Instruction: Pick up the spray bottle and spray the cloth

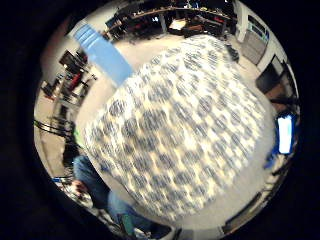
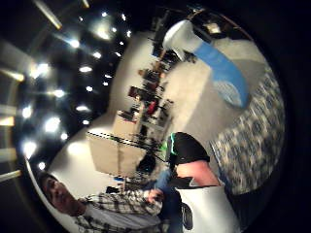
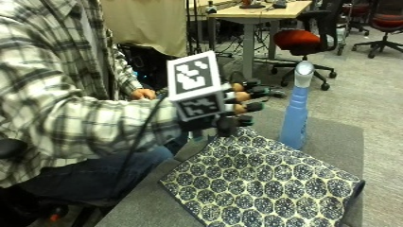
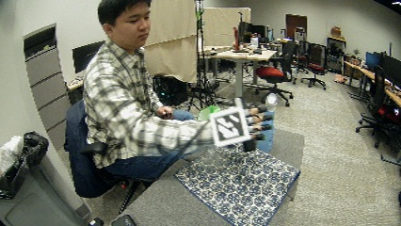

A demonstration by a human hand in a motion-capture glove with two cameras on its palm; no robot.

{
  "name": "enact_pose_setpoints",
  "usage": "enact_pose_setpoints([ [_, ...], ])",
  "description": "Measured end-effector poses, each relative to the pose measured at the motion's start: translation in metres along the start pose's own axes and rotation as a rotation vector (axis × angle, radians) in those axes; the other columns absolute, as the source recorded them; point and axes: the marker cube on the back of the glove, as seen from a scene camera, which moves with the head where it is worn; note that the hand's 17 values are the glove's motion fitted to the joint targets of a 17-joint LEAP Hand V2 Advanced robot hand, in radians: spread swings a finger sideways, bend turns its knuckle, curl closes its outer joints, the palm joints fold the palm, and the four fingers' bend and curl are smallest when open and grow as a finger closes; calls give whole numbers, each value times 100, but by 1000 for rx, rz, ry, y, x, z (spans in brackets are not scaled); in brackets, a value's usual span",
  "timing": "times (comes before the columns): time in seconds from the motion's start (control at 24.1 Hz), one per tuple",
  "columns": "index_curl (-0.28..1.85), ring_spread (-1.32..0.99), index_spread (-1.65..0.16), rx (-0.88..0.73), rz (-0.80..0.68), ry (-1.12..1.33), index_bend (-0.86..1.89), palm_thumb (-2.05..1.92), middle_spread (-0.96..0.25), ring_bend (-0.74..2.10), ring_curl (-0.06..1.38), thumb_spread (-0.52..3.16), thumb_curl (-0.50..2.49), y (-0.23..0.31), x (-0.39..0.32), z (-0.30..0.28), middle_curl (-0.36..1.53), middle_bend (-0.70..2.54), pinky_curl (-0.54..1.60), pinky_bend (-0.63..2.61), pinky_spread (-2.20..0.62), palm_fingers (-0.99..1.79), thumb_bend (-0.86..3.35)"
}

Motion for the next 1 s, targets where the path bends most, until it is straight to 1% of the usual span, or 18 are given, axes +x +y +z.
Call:
enact_pose_setpoints([
  [0.12, 38, 1, -39, -84, 48, 191, 15, 57, -10, 26, 32, 90, 58, 84, 1, -37, 36, 16, 33, 44, 14, -3, -5],
  [0.25, 36, 3, -39, -149, 93, 344, 15, 55, -9, 26, 32, 95, 56, 179, -1, -58, 34, 14, 33, 48, 15, -2, -4],
  [0.37, 36, 5, -39, -136, 187, 436, 16, 56, -9, 28, 32, 98, 55, 267, -7, -69, 32, 13, 34, 52, 16, 0, -2],
  [0.46, 35, 6, -39, -110, 258, 463, 17, 56, -9, 29, 32, 100, 55, 313, -13, -72, 31, 14, 34, 54, 17, 0, -2],
  [0.62, 35, 7, -39, -68, 373, 472, 18, 58, -8, 30, 32, 104, 54, 370, -20, -70, 30, 16, 34, 54, 17, 3, -1],
  [0.87, 35, 8, -39, -6, 425, 508, 18, 60, -8, 30, 32, 107, 53, 458, -37, -53, 29, 17, 33, 54, 18, 5, -1],
  [1.0, 34, 8, -38, 44, 471, 513, 18, 61, -7, 30, 32, 108, 53, 488, -49, -42, 29, 17, 33, 54, 18, 6, -1],
])
